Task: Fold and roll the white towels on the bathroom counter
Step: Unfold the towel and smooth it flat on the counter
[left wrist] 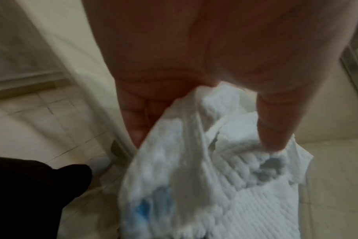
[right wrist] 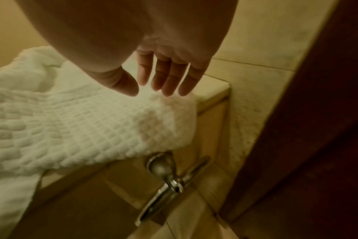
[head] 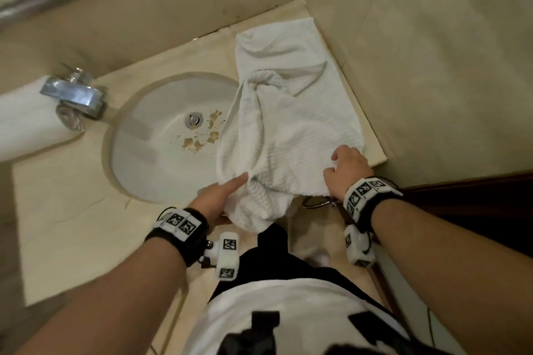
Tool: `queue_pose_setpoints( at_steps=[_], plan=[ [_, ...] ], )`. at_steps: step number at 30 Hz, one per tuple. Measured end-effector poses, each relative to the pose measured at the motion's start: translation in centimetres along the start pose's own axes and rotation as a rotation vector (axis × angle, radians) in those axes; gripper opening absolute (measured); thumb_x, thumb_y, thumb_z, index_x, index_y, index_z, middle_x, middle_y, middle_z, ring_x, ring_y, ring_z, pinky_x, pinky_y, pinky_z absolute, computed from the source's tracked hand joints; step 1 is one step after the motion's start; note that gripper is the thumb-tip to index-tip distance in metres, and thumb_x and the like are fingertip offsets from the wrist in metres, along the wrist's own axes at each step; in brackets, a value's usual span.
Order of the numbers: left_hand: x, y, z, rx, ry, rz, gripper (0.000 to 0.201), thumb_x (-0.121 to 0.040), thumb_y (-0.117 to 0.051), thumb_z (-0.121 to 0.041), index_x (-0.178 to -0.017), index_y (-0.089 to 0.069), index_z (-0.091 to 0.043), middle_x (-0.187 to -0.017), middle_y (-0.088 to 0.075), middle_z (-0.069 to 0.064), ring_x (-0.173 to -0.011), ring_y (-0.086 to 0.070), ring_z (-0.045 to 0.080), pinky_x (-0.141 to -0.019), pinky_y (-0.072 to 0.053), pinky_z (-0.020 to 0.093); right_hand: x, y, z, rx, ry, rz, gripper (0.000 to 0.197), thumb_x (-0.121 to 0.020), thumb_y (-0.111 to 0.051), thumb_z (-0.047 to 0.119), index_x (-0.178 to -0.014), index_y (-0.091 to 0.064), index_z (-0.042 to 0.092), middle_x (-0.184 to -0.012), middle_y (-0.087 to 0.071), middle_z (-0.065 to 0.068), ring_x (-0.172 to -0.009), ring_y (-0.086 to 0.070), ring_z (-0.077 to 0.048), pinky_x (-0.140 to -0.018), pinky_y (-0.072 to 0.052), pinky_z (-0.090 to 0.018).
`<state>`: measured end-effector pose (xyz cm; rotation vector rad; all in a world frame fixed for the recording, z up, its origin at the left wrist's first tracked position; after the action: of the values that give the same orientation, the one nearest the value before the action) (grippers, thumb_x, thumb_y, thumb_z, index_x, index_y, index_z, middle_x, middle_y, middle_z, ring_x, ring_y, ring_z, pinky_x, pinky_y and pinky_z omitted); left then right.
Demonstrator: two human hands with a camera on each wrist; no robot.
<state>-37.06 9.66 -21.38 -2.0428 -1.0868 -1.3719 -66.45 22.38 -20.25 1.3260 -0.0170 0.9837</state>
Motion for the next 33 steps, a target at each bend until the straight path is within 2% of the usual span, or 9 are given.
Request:
queue_pose_setpoints(
  at_steps=[5, 9, 12, 19, 23, 25, 27, 29, 33],
  plan=[
    [1.2, -1.3, 3.7, -0.082, -0.065, -0.162, 0.033, -0.090, -0.069, -0.018, -0.118, -0.064, -0.001, -0.092, -0.069, 0.014, -0.070, -0.062, 0.025, -0.059, -0.048, 0.032, 2.7, -1.8, -7.7, -0.134, -0.252, 0.007, 0.051, -0.088, -0.061, 0.034, -0.126, -0.042, 0.006, -0.134, -0.049, -0.019, -0.118, -0.053, -0.040, -0.094, -0.049, -0.043],
    [1.5, -1.1, 6.6, 0.091, 0.004, -0.340, 0.009, -0.095, -0.055, -0.013, -0.095, -0.062, -0.006, -0.108, -0.066, 0.021, -0.097, -0.066, 0.036, -0.076, -0.058, 0.041, 3.5, -4.4, -10.2, -0.518, -0.289, 0.141, 0.063, -0.087, -0.070, 0.032, -0.142, -0.042, 0.019, -0.119, -0.066, -0.003, -0.109, -0.061, -0.026, -0.090, -0.044, -0.031],
    [2.4, -1.9, 7.0, 0.129, -0.063, -0.356, 0.008, -0.097, -0.056, -0.017, -0.095, -0.064, -0.014, -0.115, -0.067, 0.016, -0.108, -0.065, 0.033, -0.096, -0.056, 0.047, 3.6, -4.3, -9.4, -0.594, -0.210, 0.152, 0.042, -0.085, -0.075, 0.031, -0.121, -0.054, 0.027, -0.098, -0.067, 0.004, -0.096, -0.063, -0.021, -0.085, -0.047, -0.031],
    [7.8, -1.1, 2.2, 0.401, -0.328, -0.455, 0.024, -0.089, -0.056, -0.026, -0.102, -0.069, -0.010, -0.065, -0.054, 0.008, -0.049, -0.052, 0.020, -0.059, -0.046, 0.033, 3.6, -0.2, -6.2, -0.625, -0.137, -0.009, 0.018, -0.093, -0.059, 0.029, -0.096, -0.052, 0.013, -0.085, -0.056, -0.005, -0.082, -0.050, -0.025, -0.072, -0.035, -0.031],
    [13.3, 0.9, -3.1, 0.312, -0.624, -0.680, 0.026, -0.094, -0.051, -0.019, -0.108, -0.070, -0.009, -0.096, -0.065, 0.014, -0.081, -0.063, 0.025, -0.066, -0.048, 0.021, 4.6, 3.5, -5.0, -0.668, -0.152, -0.222, 0.024, -0.098, -0.053, 0.041, -0.105, -0.055, 0.018, -0.083, -0.054, 0.001, -0.090, -0.052, -0.027, -0.082, -0.037, -0.030],
    [14.4, 2.2, -4.8, 0.286, -0.670, -0.759, 0.039, -0.091, -0.051, -0.021, -0.119, -0.067, 0.001, -0.121, -0.065, 0.025, -0.113, -0.061, 0.040, -0.093, -0.051, 0.032, 5.5, 5.6, -4.3, -0.534, -0.120, -0.307, 0.024, -0.096, -0.051, 0.049, -0.099, -0.054, 0.026, -0.067, -0.050, 0.010, -0.082, -0.047, -0.025, -0.099, -0.034, -0.035],
    [15.4, 3.4, -6.1, 0.161, -0.678, -0.829, 0.033, -0.090, -0.052, -0.018, -0.111, -0.070, 0.000, -0.115, -0.066, 0.026, -0.117, -0.059, 0.042, -0.100, -0.046, 0.042, 5.7, 6.9, -3.7, -0.476, -0.086, -0.341, 0.021, -0.094, -0.053, 0.051, -0.096, -0.054, 0.030, -0.064, -0.047, 0.016, -0.078, -0.043, -0.018, -0.107, -0.027, -0.036],
    [16.5, 4.5, -6.8, 0.078, -0.684, -0.904, 0.017, -0.087, -0.056, -0.010, -0.095, -0.071, -0.006, -0.101, -0.067, 0.019, -0.110, -0.061, 0.040, -0.093, -0.046, 0.042, 5.7, 7.8, -3.4, -0.563, -0.074, -0.354, 0.020, -0.090, -0.060, 0.048, -0.091, -0.057, 0.028, -0.069, -0.050, 0.015, -0.090, -0.055, -0.023, -0.095, -0.039, -0.032],
    [17.5, 6.4, -7.3, 0.163, -0.726, -0.906, 0.036, -0.082, -0.063, 0.009, -0.115, -0.065, -0.004, -0.108, -0.069, 0.023, -0.104, -0.064, 0.041, -0.093, -0.049, 0.045, 5.8, 7.8, -3.2, -0.683, -0.092, -0.346, 0.021, -0.095, -0.058, 0.038, -0.096, -0.058, 0.017, -0.082, -0.059, 0.001, -0.094, -0.062, -0.033, -0.075, -0.039, -0.029]
  ],
)
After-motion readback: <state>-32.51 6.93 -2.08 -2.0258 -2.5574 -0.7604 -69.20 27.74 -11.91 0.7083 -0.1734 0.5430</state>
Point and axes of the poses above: each hand's wrist, its own x-axis away from the middle knuckle, its own y-axis out of the back of the hand, z = x × y, the point moved 9 cm from there along -x, towards the middle knuckle
